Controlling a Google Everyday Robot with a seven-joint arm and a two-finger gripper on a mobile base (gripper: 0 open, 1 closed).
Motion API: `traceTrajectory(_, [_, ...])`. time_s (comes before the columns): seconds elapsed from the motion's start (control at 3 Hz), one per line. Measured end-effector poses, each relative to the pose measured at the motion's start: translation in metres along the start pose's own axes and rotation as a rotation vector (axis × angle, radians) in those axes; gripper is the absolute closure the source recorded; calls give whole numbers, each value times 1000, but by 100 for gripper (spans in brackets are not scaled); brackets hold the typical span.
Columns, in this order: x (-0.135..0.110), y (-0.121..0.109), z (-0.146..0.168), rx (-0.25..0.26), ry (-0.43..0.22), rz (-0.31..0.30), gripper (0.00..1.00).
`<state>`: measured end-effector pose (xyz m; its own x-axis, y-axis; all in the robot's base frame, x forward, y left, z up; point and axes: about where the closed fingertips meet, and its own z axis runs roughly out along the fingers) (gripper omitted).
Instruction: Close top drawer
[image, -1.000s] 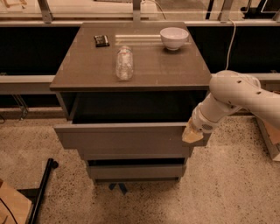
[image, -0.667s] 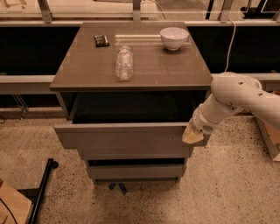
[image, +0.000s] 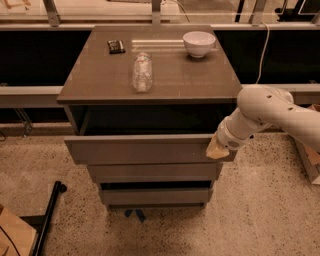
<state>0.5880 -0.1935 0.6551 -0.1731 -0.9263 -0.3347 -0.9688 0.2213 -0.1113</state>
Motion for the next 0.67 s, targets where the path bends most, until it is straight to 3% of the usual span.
traceTrajectory(0.33, [0,-31,4,40,-15,-10,100])
traceTrajectory(0.67, [1,-34,4,44,-18,-10,73])
